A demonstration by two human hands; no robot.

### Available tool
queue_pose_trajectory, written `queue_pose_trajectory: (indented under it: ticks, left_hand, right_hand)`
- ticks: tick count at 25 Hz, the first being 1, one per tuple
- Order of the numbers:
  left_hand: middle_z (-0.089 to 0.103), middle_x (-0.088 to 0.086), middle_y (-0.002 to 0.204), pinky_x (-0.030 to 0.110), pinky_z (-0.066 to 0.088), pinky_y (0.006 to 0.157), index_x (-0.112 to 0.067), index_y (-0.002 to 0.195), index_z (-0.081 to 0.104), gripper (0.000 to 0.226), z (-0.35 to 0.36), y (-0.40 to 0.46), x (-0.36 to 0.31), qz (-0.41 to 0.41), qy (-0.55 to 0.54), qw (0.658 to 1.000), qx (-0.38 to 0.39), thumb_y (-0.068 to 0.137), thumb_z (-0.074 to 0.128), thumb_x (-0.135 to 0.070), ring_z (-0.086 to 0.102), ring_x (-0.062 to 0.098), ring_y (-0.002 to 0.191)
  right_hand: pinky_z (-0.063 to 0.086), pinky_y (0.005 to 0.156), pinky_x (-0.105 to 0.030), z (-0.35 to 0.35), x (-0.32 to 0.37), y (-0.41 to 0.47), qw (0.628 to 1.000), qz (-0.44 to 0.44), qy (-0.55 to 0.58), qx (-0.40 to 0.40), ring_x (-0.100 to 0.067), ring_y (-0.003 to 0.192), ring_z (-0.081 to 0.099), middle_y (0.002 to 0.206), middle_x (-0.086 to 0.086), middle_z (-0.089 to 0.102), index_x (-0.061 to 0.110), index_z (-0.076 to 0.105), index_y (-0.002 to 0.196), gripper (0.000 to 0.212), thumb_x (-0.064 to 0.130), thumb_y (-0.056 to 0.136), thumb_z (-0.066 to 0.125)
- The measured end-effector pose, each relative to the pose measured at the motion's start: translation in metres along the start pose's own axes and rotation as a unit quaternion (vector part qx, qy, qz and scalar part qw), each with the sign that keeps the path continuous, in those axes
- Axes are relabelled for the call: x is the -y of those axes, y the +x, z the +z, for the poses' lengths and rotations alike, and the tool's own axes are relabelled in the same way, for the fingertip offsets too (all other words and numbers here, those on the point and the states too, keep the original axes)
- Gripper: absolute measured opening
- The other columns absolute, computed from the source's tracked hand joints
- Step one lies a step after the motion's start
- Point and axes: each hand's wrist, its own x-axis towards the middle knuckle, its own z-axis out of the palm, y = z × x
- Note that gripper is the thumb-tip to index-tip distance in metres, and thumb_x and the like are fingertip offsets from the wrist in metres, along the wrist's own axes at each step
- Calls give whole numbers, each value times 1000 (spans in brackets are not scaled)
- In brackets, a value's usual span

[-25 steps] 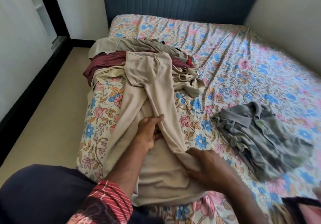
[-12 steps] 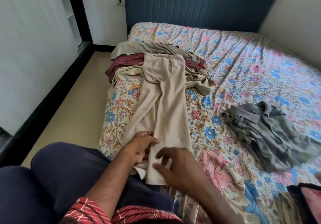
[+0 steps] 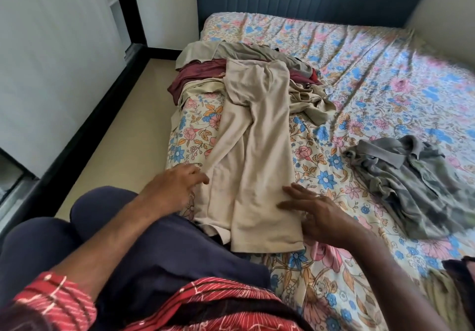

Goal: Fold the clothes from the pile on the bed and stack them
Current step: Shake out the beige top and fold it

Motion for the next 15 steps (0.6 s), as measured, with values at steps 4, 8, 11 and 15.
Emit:
queue_pose_trajectory:
  ticks: [4, 8, 11, 15]
  left_hand:
    - [-2, -3, 171, 52, 21, 120, -55, 156, 10, 84, 16, 11, 18, 182, 228, 952, 90, 99, 56, -13, 9, 23, 155]
    - [27, -2, 167, 52, 38, 110, -46, 155, 33, 81, 28, 18, 23, 308, 252, 917, 15, 86, 70, -24, 37, 24, 148]
    - [59, -9, 145, 40, 54, 90, -39, 134, 63, 51, 43, 17, 28, 347, 208, 913, -45, 85, 58, -27, 58, 15, 127]
    - [66, -16, 128, 32, 50, 102, -35, 118, 76, 32, 34, 26, 25, 55, -321, 938, 118, 97, 63, -14, 59, -5, 112]
  right_hand:
    - [-3, 125, -50, 6, -15, 14, 998, -62, -23, -11, -3, 156, -14, 168, 22, 5, 57, 43, 146, 67, 29, 86, 50]
    - [-4, 126, -45, 15, -18, 20, 995, -97, -20, -2, 4, 155, -5, 164, 23, 23, 55, 48, 142, 59, 26, 93, 60]
    - [3, 127, -34, 16, -22, 25, 996, -82, 25, 29, 13, 151, 7, 155, 31, 35, 59, 54, 134, 55, 22, 95, 65]
    - [50, 105, -24, -29, -15, 42, 959, -43, 269, 83, 3, 122, 63, 128, 11, 70, 31, 77, 120, 30, 12, 99, 67]
